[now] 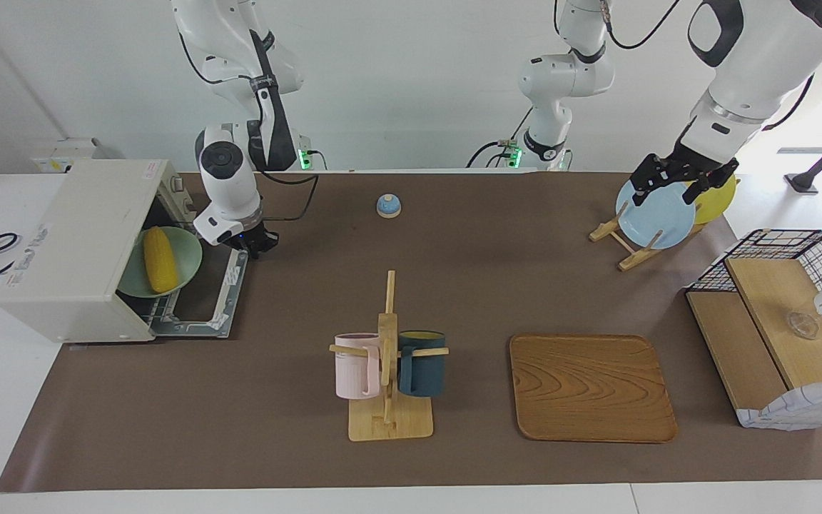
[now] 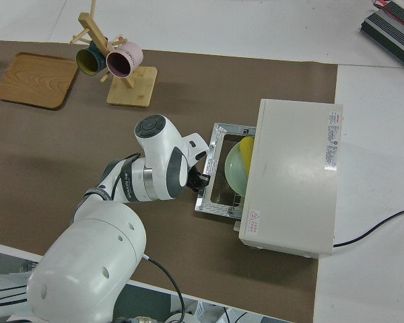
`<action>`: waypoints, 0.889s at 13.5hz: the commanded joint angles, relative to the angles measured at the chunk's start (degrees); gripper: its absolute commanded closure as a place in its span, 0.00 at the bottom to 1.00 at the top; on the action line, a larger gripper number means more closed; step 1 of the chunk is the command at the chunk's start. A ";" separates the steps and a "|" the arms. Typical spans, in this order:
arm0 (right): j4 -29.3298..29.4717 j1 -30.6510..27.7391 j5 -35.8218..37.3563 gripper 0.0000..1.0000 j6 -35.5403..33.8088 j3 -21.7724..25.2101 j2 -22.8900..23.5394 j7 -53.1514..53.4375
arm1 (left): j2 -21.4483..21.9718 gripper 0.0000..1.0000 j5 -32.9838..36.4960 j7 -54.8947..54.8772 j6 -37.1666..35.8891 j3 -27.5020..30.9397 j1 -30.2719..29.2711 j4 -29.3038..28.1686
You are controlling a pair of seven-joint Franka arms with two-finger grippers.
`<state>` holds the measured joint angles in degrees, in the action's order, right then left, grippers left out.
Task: Put corn in oven
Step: 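Push the toaster oven door shut with the right gripper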
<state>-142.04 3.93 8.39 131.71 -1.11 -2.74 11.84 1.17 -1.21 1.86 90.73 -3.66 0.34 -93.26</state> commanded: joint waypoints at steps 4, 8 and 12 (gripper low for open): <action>-0.08 -0.24 7.31 1.00 -3.46 -0.12 -1.83 -0.68 | 0.33 0.00 1.04 0.07 0.14 -0.03 0.18 -0.34; 5.35 -0.50 11.02 1.00 -9.34 -0.12 -1.40 -1.03 | 0.33 0.00 1.04 0.07 -0.03 -0.03 0.18 -0.43; 15.46 -0.85 13.05 1.00 -20.86 0.23 -1.48 -7.34 | 0.33 0.00 1.04 0.07 -0.03 -0.03 0.18 -0.43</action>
<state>-131.52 5.37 17.59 114.61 -2.22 -4.02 9.78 1.17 -1.21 1.86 90.73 -3.66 0.34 -93.29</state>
